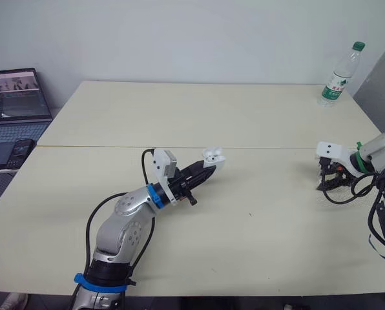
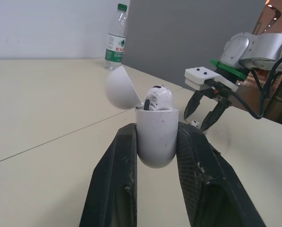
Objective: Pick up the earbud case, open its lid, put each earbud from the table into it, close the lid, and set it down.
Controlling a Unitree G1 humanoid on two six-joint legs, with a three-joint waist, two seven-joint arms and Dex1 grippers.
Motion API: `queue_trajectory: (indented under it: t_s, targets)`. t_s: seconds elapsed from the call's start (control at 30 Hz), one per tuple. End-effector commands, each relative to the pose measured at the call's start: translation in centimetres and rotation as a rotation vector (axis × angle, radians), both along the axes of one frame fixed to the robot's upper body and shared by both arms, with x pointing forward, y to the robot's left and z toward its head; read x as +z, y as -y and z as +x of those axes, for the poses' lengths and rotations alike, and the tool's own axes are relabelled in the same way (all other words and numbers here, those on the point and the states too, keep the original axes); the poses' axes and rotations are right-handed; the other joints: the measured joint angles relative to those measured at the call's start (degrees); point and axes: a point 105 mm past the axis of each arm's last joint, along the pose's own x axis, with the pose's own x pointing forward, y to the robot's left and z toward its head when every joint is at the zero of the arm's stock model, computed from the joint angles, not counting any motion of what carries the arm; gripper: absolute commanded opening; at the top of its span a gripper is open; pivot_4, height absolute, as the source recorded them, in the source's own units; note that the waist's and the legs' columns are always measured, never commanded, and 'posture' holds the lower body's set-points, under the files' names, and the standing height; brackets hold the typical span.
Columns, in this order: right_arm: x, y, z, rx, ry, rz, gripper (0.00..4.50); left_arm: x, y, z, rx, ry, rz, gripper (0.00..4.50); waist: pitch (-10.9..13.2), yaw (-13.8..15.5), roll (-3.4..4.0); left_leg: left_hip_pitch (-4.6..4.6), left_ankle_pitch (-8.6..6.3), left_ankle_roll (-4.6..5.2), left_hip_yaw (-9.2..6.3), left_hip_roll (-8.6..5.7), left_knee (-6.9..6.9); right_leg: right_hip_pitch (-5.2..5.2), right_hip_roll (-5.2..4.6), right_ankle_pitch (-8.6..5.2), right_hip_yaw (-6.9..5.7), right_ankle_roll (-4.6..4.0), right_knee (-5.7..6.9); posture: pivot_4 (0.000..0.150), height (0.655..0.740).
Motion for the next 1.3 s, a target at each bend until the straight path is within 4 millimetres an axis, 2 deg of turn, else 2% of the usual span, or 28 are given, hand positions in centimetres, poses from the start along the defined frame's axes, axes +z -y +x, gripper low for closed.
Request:
queue_trajectory:
  t_s: [0.03,0.4,0.5,0.6,0.63,0.8,1.1,1.23,1.3]
  targets:
    - [1.3,0.5,0.3,-0.016,0.030,-0.015,2.45,1.3,-0.2,-0.4,0.006,0.052,-0.014,0.80,0.00,0.00,0.00,0.00,0.00,0.00,0.00,0.00,0.00,0.00,0.00,0.00,0.00,0.00,0.00,0.150,0.7400]
    - [1.7,0.3,0.4,-0.014,0.035,-0.003,2.45,1.3,0.0,-0.3,0.003,0.051,-0.017,0.80,0.00,0.00,0.00,0.00,0.00,0.00,-0.01,0.00,0.00,0.00,0.00,0.00,-0.01,0.00,0.01,0.150,0.7400]
    - [1.6,0.3,0.4,-0.013,0.031,0.000,1.80,1.3,0.0,-0.3,0.005,0.050,-0.018,0.80,0.00,-0.01,0.00,0.01,0.00,0.00,0.00,0.00,0.00,0.00,0.00,0.00,-0.01,0.00,0.01,0.150,0.7400]
    - [1.5,0.4,0.3,-0.015,0.030,-0.004,0.69,1.3,-0.1,-0.3,0.006,0.049,-0.016,0.80,0.00,-0.01,0.00,0.00,0.00,0.00,-0.01,0.00,0.00,0.00,0.00,0.00,-0.01,0.00,0.01,0.150,0.7400]
    - [1.5,0.4,0.3,-0.015,0.030,-0.005,0.44,1.3,-0.1,-0.3,0.006,0.049,-0.015,0.80,0.00,-0.01,0.00,0.01,0.00,0.00,-0.01,0.00,0.00,0.00,0.00,0.00,-0.01,0.00,0.01,0.150,0.7400]
    - [1.8,0.4,0.4,-0.011,0.040,0.000,0.44,1.2,0.0,-0.3,0.005,0.048,-0.014,0.80,0.00,-0.02,0.00,0.01,0.00,0.00,-0.01,0.00,0.00,0.00,0.00,0.00,-0.01,0.00,0.01,0.150,0.7400]
    - [2.9,-1.6,1.1,-0.043,0.093,0.178,0.44,1.1,0.0,-0.3,0.004,0.044,-0.015,0.80,0.00,-0.03,0.00,0.00,0.00,0.00,-0.01,0.00,0.00,0.00,0.00,0.00,-0.01,0.00,0.01,0.150,0.7400]
    - [3.3,-2.3,0.3,-0.109,0.017,0.224,0.44,0.9,0.3,-0.5,-0.004,0.038,-0.022,0.80,-0.01,0.10,0.01,-0.01,0.00,0.00,-0.04,0.01,0.00,0.00,0.00,0.00,-0.03,0.00,0.02,0.150,0.7400]
    - [3.1,-2.6,-1.3,-0.188,-0.029,0.205,0.44,0.9,0.5,-0.5,-0.009,0.035,-0.026,0.80,-0.02,0.67,0.03,-0.05,0.00,0.00,-0.09,0.01,0.00,0.00,0.00,0.00,-0.06,0.00,0.00,0.150,0.7400]
